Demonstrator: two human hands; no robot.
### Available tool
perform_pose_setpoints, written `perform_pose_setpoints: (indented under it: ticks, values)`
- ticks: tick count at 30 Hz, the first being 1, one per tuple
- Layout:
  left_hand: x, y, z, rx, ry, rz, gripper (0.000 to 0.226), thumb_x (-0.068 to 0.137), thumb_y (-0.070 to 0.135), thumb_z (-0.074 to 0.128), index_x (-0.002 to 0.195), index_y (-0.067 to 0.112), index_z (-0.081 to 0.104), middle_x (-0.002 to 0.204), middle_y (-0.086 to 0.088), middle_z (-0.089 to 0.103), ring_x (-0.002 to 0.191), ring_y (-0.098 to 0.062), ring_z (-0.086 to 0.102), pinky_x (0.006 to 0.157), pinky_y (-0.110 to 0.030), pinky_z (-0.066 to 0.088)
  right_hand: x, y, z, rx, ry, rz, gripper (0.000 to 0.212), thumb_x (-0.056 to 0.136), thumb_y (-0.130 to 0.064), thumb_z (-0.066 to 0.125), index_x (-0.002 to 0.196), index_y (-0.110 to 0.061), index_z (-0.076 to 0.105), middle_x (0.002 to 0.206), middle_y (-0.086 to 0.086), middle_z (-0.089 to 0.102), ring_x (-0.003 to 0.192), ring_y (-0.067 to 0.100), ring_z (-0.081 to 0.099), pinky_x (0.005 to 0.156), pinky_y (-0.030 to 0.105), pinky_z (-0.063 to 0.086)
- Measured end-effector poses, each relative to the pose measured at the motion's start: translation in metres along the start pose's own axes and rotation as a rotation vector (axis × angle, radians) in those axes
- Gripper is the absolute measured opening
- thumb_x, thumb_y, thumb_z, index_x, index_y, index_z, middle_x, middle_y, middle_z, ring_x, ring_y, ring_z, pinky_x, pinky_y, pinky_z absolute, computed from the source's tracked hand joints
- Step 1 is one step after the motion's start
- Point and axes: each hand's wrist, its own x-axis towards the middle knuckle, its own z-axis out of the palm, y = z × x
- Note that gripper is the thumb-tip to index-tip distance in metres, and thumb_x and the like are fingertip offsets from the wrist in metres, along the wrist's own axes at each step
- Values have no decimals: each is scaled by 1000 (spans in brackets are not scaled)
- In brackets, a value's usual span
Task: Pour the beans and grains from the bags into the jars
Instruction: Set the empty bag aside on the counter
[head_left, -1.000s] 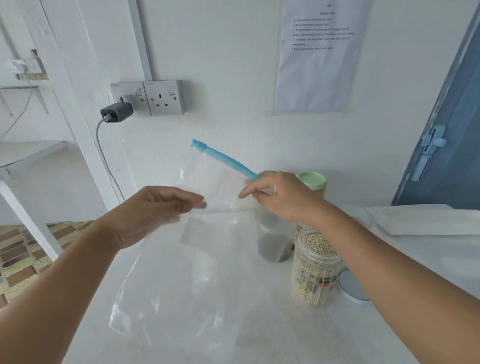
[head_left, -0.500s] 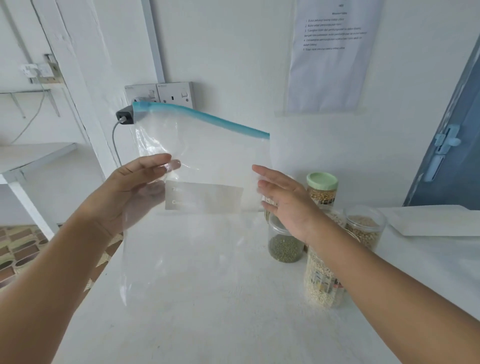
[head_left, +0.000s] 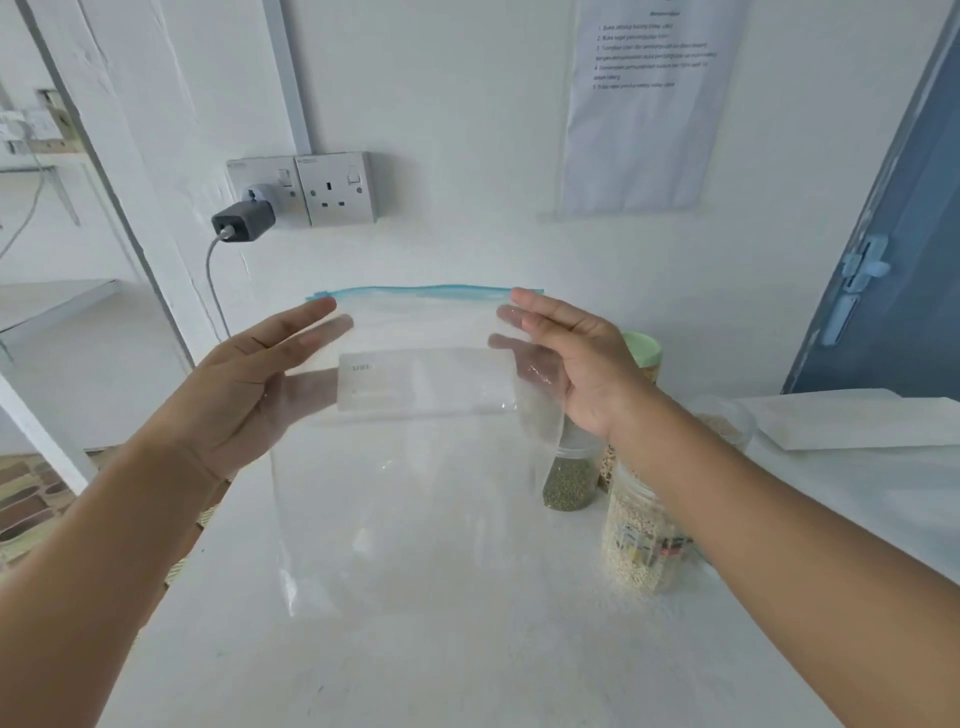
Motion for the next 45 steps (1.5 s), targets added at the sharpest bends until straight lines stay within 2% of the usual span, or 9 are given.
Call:
perform_pose_setpoints:
  ticks: [5,10,13,16,22,32,39,43,45]
  values:
    - [-2,8,37,37,-12,13,39,104,4,49,139,14,62,131,-1,73,94,-22,79,74,-25,62,-6,-28,-23,26,48,-14,33,97,1,63,129,-7,67,124,10,74,95,29,78,58,23,56]
    - [-8,19,99,66,29,37,36,103,2,53,136,8,63,123,-3,76,98,-18,78,75,-21,61,-17,-68,-58,38,45,0,34,96,5,63,129,-2,65,110,10,77,84,25,79,54,25,58]
    - [-13,14,143,58,47,30,35,104,0,51,137,5,62,123,-6,76,101,-18,78,76,-20,61,-26,-94,-93,29,40,25,34,97,6,63,130,1,64,113,15,76,80,23,79,54,24,58]
    - [-21,2,196,61,59,-5,34,105,0,51,136,6,63,122,-5,77,96,-14,78,72,-17,60,-40,-122,-140,24,27,52,30,97,4,63,127,1,65,94,12,79,72,20,78,54,24,58]
    - [-26,-37,293,80,71,-81,30,104,-1,51,130,5,66,116,-8,78,94,-15,79,71,-17,60,-63,-161,-236,-7,68,118,25,98,2,61,121,-2,67,74,2,77,59,11,73,51,21,56]
    - [6,-97,355,97,2,-202,32,102,0,55,131,7,66,121,-7,77,92,-14,78,74,-20,62,-63,-148,-332,-17,200,178,25,97,-2,66,122,-7,71,97,4,75,63,8,73,54,20,57]
    - [42,-135,384,31,-70,-262,34,103,-4,52,136,0,61,129,-12,73,94,-18,78,67,-21,61,-56,-153,-374,5,260,146,31,100,7,58,128,-2,67,110,7,74,67,11,76,54,21,57]
    - [56,-148,410,46,-49,-274,34,102,-6,52,134,-2,62,130,-18,71,105,-24,74,74,-25,64,-47,-165,-404,-6,285,149,31,98,7,60,127,0,69,122,15,73,81,19,77,56,22,59]
    - [62,-151,424,47,-38,-271,34,101,-6,53,133,-2,62,130,-20,70,102,-23,73,77,-24,64,-40,-173,-419,-26,297,155,30,97,7,62,124,-1,70,125,17,72,91,25,74,58,24,60]
